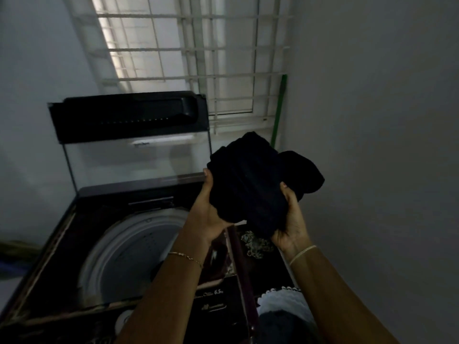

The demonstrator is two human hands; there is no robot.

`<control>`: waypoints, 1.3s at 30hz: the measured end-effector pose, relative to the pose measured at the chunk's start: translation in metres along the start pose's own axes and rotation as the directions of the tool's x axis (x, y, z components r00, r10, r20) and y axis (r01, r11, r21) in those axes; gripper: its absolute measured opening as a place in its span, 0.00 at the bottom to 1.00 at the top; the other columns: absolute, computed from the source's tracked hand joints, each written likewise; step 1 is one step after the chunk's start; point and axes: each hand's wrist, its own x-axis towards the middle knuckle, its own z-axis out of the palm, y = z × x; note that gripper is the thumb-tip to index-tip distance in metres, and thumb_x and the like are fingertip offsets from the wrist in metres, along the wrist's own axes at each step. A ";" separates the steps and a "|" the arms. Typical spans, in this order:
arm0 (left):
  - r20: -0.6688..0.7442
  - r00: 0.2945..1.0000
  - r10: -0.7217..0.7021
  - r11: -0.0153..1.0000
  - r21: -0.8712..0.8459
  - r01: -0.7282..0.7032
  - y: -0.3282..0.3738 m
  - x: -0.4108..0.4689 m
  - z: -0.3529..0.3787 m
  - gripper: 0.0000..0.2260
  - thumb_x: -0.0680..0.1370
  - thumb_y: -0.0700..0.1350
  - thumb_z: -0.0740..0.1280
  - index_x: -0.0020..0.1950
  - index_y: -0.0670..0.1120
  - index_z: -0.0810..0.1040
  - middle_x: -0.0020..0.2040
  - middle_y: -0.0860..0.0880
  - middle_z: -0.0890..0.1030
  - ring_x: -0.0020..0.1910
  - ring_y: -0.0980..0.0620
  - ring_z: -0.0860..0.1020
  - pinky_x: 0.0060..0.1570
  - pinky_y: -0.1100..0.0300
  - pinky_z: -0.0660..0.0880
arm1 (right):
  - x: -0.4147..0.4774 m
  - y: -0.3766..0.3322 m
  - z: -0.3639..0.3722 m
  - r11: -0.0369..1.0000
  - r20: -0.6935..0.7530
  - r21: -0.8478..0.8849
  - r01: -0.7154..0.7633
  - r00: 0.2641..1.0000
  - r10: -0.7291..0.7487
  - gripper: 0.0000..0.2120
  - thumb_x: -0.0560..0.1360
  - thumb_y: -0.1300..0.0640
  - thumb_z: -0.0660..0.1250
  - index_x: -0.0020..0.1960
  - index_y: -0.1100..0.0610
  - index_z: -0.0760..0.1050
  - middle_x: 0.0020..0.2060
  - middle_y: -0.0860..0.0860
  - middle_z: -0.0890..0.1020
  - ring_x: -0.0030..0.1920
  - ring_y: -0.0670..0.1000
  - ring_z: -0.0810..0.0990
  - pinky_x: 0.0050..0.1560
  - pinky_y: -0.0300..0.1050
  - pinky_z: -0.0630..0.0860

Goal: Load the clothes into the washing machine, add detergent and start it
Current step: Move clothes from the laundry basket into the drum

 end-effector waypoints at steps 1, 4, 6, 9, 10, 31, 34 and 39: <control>-0.042 0.999 0.016 1.000 0.025 -0.014 0.002 -0.001 -0.003 0.33 0.69 0.66 0.65 0.68 0.47 0.74 0.64 0.42 0.78 0.65 0.41 0.75 0.67 0.42 0.68 | 0.005 0.006 0.001 1.000 0.014 0.004 -0.029 0.999 0.029 0.23 0.75 0.45 0.65 0.66 0.57 0.75 0.62 0.58 0.78 0.64 0.58 0.76 0.68 0.55 0.70; -0.125 0.990 0.070 0.997 -0.016 -0.073 0.007 -0.012 -0.012 0.26 0.74 0.59 0.67 0.67 0.45 0.75 0.62 0.42 0.80 0.63 0.41 0.76 0.67 0.44 0.69 | 0.015 0.025 0.004 0.990 0.062 0.031 -0.138 0.989 0.136 0.26 0.75 0.43 0.65 0.67 0.56 0.73 0.64 0.59 0.77 0.65 0.59 0.75 0.69 0.56 0.68; -0.144 0.982 0.121 0.991 -0.041 -0.128 0.013 -0.022 -0.026 0.23 0.77 0.54 0.66 0.69 0.45 0.73 0.64 0.41 0.78 0.65 0.41 0.75 0.69 0.45 0.67 | 0.021 0.041 0.008 0.981 0.092 0.042 -0.188 0.979 0.184 0.26 0.75 0.43 0.65 0.67 0.56 0.73 0.64 0.60 0.77 0.65 0.59 0.75 0.67 0.57 0.70; -0.172 0.967 0.188 0.980 -0.036 -0.197 0.027 -0.039 -0.055 0.22 0.77 0.51 0.67 0.69 0.45 0.73 0.66 0.42 0.77 0.66 0.42 0.74 0.70 0.45 0.66 | 0.031 0.069 0.019 0.973 0.076 0.012 -0.230 0.971 0.229 0.27 0.74 0.44 0.67 0.68 0.56 0.72 0.65 0.59 0.76 0.67 0.59 0.74 0.70 0.56 0.67; -0.193 0.962 0.193 0.978 -0.039 -0.204 0.033 -0.044 -0.064 0.22 0.76 0.51 0.67 0.69 0.45 0.74 0.65 0.42 0.77 0.66 0.42 0.74 0.70 0.45 0.66 | 0.033 0.079 0.024 0.970 0.065 0.002 -0.242 0.968 0.241 0.27 0.74 0.44 0.67 0.69 0.56 0.72 0.66 0.59 0.75 0.67 0.58 0.73 0.71 0.55 0.66; -0.782 0.603 -0.156 0.864 0.188 0.467 0.124 -0.063 -0.319 0.07 0.76 0.39 0.62 0.38 0.41 0.74 0.35 0.43 0.76 0.32 0.47 0.75 0.32 0.58 0.74 | 0.139 0.268 0.014 0.627 -0.445 -0.445 -0.640 0.765 0.465 0.11 0.73 0.46 0.68 0.44 0.53 0.82 0.43 0.55 0.85 0.44 0.54 0.83 0.42 0.46 0.78; -0.820 0.537 -0.199 0.876 0.097 0.473 0.119 -0.061 -0.333 0.08 0.78 0.40 0.61 0.40 0.39 0.74 0.34 0.42 0.75 0.32 0.46 0.74 0.28 0.60 0.74 | 0.152 0.291 0.001 0.568 -0.540 -0.485 -0.665 0.739 0.403 0.28 0.63 0.42 0.76 0.57 0.56 0.80 0.51 0.58 0.84 0.50 0.59 0.83 0.46 0.52 0.81; -0.816 0.524 -0.243 0.912 -0.007 0.411 0.119 -0.064 -0.348 0.08 0.78 0.44 0.62 0.43 0.41 0.75 0.34 0.43 0.77 0.32 0.47 0.75 0.28 0.62 0.73 | 0.168 0.328 -0.017 0.490 -0.605 -0.554 -0.673 0.730 0.319 0.29 0.68 0.51 0.75 0.63 0.65 0.74 0.58 0.62 0.80 0.54 0.59 0.81 0.54 0.52 0.79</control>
